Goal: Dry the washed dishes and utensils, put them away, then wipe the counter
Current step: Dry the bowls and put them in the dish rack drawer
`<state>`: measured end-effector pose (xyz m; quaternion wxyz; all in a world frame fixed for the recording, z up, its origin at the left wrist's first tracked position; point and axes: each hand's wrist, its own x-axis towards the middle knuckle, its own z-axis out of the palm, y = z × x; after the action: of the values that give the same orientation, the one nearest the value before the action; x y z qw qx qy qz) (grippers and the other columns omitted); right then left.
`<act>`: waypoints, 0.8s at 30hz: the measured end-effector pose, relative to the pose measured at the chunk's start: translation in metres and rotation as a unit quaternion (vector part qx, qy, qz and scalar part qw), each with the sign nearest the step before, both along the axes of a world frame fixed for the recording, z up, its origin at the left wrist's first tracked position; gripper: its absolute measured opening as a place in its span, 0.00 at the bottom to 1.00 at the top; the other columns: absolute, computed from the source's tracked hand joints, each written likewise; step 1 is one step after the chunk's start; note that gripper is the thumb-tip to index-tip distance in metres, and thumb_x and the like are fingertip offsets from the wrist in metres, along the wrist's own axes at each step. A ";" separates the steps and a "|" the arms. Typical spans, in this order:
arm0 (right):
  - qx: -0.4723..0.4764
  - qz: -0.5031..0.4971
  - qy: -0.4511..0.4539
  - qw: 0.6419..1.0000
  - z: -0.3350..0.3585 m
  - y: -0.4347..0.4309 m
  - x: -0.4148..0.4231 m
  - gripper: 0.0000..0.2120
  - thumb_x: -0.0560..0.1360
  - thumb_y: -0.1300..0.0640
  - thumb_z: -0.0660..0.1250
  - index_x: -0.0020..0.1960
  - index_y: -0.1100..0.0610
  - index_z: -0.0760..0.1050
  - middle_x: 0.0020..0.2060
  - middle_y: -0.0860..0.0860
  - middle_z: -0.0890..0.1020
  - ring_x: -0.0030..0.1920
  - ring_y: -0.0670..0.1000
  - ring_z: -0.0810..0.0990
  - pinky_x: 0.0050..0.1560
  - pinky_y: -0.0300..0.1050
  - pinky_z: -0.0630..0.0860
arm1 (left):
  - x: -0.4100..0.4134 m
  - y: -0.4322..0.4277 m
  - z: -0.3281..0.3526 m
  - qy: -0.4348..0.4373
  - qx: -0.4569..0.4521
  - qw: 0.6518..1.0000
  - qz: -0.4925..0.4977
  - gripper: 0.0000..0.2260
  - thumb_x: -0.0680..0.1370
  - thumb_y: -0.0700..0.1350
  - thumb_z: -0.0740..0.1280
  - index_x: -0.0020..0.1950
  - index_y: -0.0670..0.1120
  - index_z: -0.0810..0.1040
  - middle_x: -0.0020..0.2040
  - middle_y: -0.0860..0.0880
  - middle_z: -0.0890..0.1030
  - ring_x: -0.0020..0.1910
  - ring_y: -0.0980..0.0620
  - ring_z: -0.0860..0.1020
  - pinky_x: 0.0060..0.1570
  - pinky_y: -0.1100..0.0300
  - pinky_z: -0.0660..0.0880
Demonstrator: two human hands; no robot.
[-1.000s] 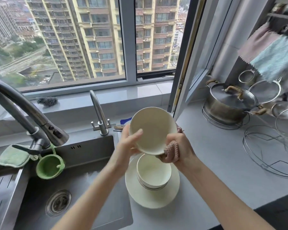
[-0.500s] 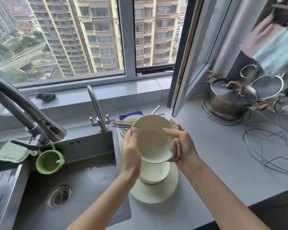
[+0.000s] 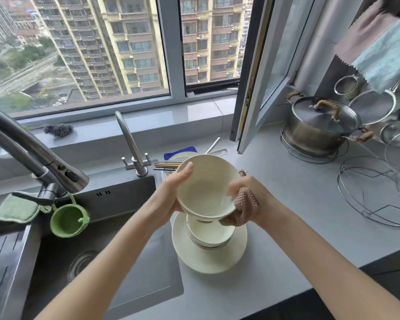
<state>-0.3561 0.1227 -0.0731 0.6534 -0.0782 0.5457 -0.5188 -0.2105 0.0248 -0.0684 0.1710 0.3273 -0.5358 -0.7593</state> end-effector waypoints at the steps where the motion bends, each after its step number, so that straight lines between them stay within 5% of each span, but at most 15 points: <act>1: 0.011 0.015 -0.012 1.000 0.002 0.000 0.001 0.12 0.66 0.61 0.59 0.47 0.61 0.75 0.42 0.60 0.78 0.33 0.59 0.76 0.29 0.36 0.68 | -0.002 0.006 -0.006 0.008 0.014 0.999 0.046 0.12 0.77 0.57 0.60 0.51 0.54 0.80 0.48 0.47 0.84 0.48 0.44 0.82 0.49 0.45 0.76; 5: 0.051 -0.113 -0.034 0.992 -0.023 0.000 0.016 0.11 0.64 0.49 0.69 0.44 0.50 0.74 0.33 0.53 0.75 0.29 0.53 0.69 0.33 0.36 0.63 | -0.013 0.041 -0.033 0.007 0.062 0.977 0.204 0.17 0.82 0.54 0.54 0.51 0.49 0.80 0.44 0.48 0.85 0.45 0.46 0.81 0.50 0.47 0.75; 8: 0.037 -0.183 -0.071 0.980 -0.036 0.009 0.034 0.19 0.66 0.44 0.73 0.49 0.54 0.73 0.34 0.53 0.75 0.20 0.47 0.70 0.21 0.34 0.68 | -0.013 0.044 -0.041 -0.028 0.126 0.963 0.237 0.20 0.81 0.58 0.53 0.54 0.47 0.78 0.47 0.44 0.84 0.47 0.43 0.81 0.52 0.43 0.76; 11: -0.002 -0.246 0.141 0.959 -0.028 0.021 0.031 0.33 0.58 0.37 0.79 0.52 0.58 0.75 0.45 0.55 0.83 0.38 0.56 0.84 0.38 0.50 0.81 | -0.001 0.030 -0.040 -0.020 0.201 0.962 0.185 0.23 0.79 0.63 0.52 0.53 0.48 0.77 0.48 0.42 0.83 0.49 0.40 0.80 0.47 0.42 0.77; 13: -0.073 -0.330 0.317 0.886 -0.009 0.027 0.023 0.26 0.61 0.41 0.77 0.46 0.57 0.71 0.35 0.47 0.83 0.37 0.51 0.84 0.44 0.48 0.80 | 0.009 0.019 -0.043 -0.018 0.167 0.975 0.149 0.22 0.78 0.64 0.52 0.55 0.51 0.78 0.49 0.45 0.84 0.50 0.42 0.81 0.47 0.42 0.78; 15: -0.178 -0.349 0.368 0.843 0.015 0.025 0.027 0.17 0.70 0.50 0.72 0.47 0.58 0.67 0.31 0.44 0.80 0.31 0.48 0.81 0.38 0.49 0.78 | 0.016 0.013 -0.045 -0.030 0.119 0.986 0.113 0.23 0.78 0.64 0.52 0.56 0.52 0.78 0.48 0.48 0.84 0.49 0.45 0.82 0.47 0.43 0.78; 17: -0.250 -0.232 0.400 0.851 0.029 0.015 0.042 0.21 0.71 0.41 0.68 0.49 0.58 0.70 0.35 0.47 0.82 0.33 0.57 0.80 0.38 0.61 0.77 | 0.019 0.012 -0.045 -0.043 0.101 0.990 0.084 0.23 0.77 0.65 0.53 0.57 0.52 0.78 0.48 0.48 0.84 0.48 0.46 0.82 0.47 0.43 0.79; 18: -0.238 -0.127 0.458 0.847 0.026 0.011 0.049 0.25 0.70 0.32 0.64 0.50 0.54 0.73 0.41 0.49 0.84 0.39 0.59 0.81 0.45 0.66 0.76 | 0.021 0.012 -0.042 -0.045 0.095 0.992 0.068 0.23 0.77 0.65 0.53 0.57 0.52 0.79 0.48 0.48 0.85 0.48 0.46 0.82 0.48 0.43 0.79; 19: -0.191 -0.011 0.546 0.816 0.020 0.010 0.057 0.30 0.69 0.25 0.56 0.53 0.49 0.76 0.50 0.50 0.84 0.51 0.59 0.81 0.58 0.66 0.72 | 0.023 0.012 -0.042 -0.045 0.089 0.993 0.055 0.24 0.77 0.65 0.53 0.55 0.52 0.80 0.48 0.47 0.85 0.48 0.45 0.83 0.47 0.45 0.79; 21: -0.121 0.120 0.713 0.680 0.002 0.019 0.066 0.38 0.70 0.24 0.43 0.62 0.46 0.75 0.66 0.50 0.76 0.70 0.55 0.69 0.74 0.60 0.54 | 0.028 0.010 -0.042 -0.043 0.073 0.996 0.031 0.24 0.78 0.64 0.52 0.51 0.52 0.82 0.49 0.47 0.85 0.47 0.47 0.83 0.43 0.51 0.79; 24: -0.145 0.203 0.735 0.631 -0.004 0.033 0.085 0.35 0.76 0.32 0.44 0.72 0.52 0.68 0.74 0.52 0.66 0.76 0.53 0.59 0.76 0.50 0.49 | 0.041 0.007 -0.041 -0.037 0.079 0.996 0.002 0.24 0.78 0.63 0.52 0.48 0.52 0.83 0.47 0.49 0.85 0.42 0.52 0.83 0.35 0.60 0.78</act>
<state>-0.2709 0.1562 -0.0769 0.1050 -0.6359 0.7332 -0.2166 -0.1691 0.0315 -0.1098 0.1262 0.3685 -0.4792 -0.7865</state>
